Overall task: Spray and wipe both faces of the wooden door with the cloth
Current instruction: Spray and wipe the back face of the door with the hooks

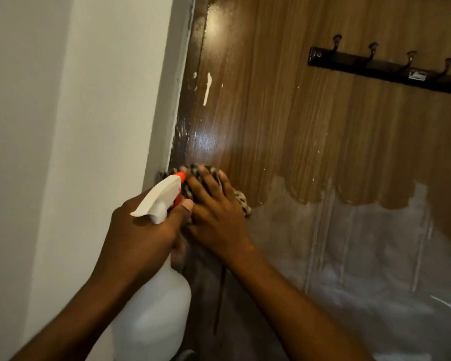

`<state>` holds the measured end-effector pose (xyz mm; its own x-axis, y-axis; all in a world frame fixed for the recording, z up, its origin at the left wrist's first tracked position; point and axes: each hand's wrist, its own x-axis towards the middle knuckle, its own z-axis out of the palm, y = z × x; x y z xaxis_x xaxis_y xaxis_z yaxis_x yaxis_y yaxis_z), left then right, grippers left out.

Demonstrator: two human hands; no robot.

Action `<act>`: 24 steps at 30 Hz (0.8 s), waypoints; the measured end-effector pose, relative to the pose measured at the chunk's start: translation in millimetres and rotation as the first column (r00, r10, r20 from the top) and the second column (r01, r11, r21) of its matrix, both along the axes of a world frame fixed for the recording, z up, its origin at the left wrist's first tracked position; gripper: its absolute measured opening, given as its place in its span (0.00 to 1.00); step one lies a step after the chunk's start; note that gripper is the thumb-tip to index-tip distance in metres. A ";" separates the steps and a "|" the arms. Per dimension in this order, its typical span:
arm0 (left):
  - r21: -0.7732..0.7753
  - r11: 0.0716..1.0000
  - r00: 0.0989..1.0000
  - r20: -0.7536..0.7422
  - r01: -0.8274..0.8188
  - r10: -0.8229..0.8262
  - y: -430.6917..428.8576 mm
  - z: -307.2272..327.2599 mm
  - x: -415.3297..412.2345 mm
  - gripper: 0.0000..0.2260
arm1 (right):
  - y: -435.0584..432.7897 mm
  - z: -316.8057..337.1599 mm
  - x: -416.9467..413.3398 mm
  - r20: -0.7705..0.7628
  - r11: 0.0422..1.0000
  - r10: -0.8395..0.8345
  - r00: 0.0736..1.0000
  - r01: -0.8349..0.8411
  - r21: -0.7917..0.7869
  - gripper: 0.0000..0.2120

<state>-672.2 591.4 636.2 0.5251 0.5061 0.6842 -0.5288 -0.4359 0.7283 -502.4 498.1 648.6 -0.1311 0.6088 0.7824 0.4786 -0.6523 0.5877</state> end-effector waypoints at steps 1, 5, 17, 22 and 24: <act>0.001 1.000 0.999 -0.031 0.029 -0.029 -7.2 -4.6 0.1 0.25 | -23.7 -8.5 2.6 0.008 0.999 -0.036 0.999 0.036 0.010 0.24; -0.033 0.997 0.997 -0.035 0.067 -0.069 -37.4 -18.1 -7.0 0.27 | -90.8 8.6 -0.2 -0.105 0.922 -0.192 0.976 0.216 0.323 0.27; 0.000 0.984 0.983 -0.048 0.176 -0.176 -62.7 -2.0 -0.4 0.16 | -147.2 -31.0 2.1 -0.053 0.939 -0.168 0.984 0.177 0.296 0.26; -0.010 0.977 0.975 -0.069 0.212 -0.212 -84.4 -21.7 -2.4 0.24 | -132.4 5.9 -10.5 -0.227 0.747 -0.161 0.960 0.269 0.608 0.31; 0.018 0.974 0.973 -0.052 0.227 -0.225 -89.6 -18.2 -1.3 0.25 | -106.2 5.7 -12.2 -0.182 0.833 -0.136 0.974 0.212 0.512 0.29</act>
<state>-673.5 501.8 618.1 0.6574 0.3545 0.6649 -0.5793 -0.3265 0.7468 -514.6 391.9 654.3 0.0652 0.1049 0.9923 0.3758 -0.9238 0.0729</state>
